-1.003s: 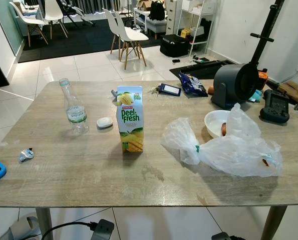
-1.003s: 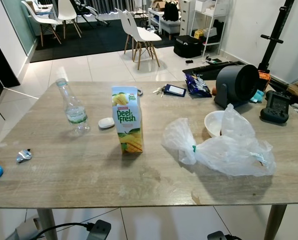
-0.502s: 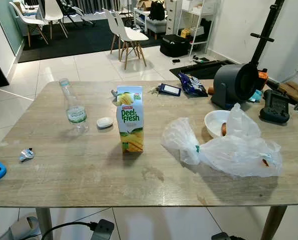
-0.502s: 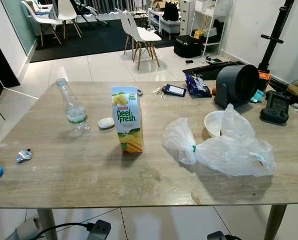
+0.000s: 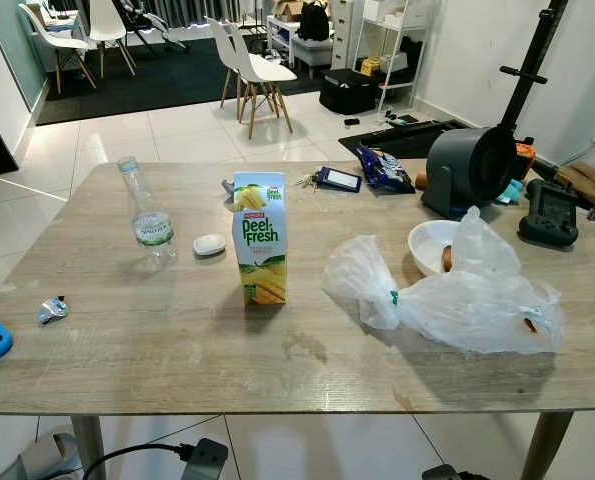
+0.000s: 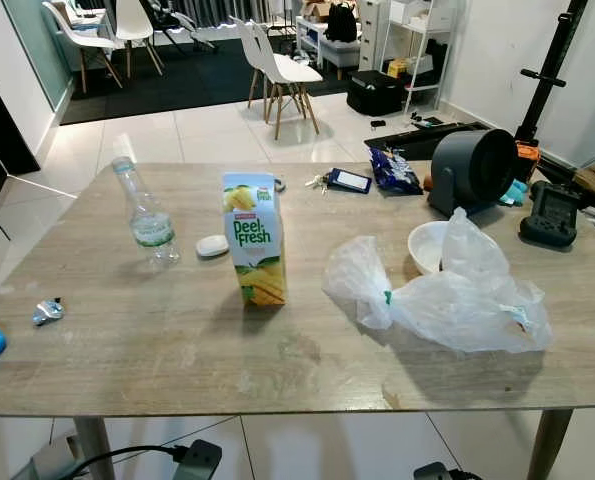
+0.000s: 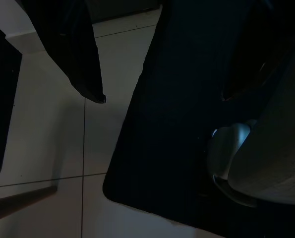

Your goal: Restocking fridge

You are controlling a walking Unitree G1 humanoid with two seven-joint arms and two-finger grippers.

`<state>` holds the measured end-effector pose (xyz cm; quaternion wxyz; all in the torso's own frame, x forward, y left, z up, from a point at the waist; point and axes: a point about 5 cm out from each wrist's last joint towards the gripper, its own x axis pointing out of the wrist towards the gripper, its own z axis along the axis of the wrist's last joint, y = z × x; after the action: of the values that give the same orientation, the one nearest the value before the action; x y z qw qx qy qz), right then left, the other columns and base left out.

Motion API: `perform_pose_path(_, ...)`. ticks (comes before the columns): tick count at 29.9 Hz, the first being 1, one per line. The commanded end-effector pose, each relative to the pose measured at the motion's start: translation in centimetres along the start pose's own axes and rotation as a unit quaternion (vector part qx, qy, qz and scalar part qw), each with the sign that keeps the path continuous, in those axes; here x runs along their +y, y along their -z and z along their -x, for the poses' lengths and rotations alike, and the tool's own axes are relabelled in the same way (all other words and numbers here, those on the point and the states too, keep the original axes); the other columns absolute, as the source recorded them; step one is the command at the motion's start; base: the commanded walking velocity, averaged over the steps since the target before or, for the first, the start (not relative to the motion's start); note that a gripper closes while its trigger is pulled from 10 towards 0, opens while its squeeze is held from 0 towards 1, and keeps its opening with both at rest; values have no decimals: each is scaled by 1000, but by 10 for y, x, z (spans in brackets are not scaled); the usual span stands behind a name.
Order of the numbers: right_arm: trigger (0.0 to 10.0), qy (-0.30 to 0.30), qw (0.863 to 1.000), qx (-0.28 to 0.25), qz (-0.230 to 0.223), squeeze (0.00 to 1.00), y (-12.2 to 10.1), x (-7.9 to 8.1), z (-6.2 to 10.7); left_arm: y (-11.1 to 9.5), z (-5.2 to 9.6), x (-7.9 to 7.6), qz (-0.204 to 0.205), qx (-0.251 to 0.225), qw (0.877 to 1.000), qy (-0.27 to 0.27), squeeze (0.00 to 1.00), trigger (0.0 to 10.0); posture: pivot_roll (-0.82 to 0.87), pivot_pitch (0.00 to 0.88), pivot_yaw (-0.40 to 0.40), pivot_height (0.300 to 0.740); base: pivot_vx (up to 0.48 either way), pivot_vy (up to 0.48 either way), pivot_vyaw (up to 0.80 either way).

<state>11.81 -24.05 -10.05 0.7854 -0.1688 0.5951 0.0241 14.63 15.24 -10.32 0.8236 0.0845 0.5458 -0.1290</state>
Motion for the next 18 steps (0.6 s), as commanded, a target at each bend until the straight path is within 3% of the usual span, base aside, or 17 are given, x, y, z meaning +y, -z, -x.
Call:
perform_pose_path(1,10000,-1,1000,-1,2,0,-1,0,0,5,1,6,-1,10,1000,-8,0,10000,54,0,3,740,0,0,0)
perform_pose_path(18,10000,0,1000,1,7,0,0,0,0,6,1,6,-2,11,1000,-8,0,10000,52,0,1,740,0,0,0)
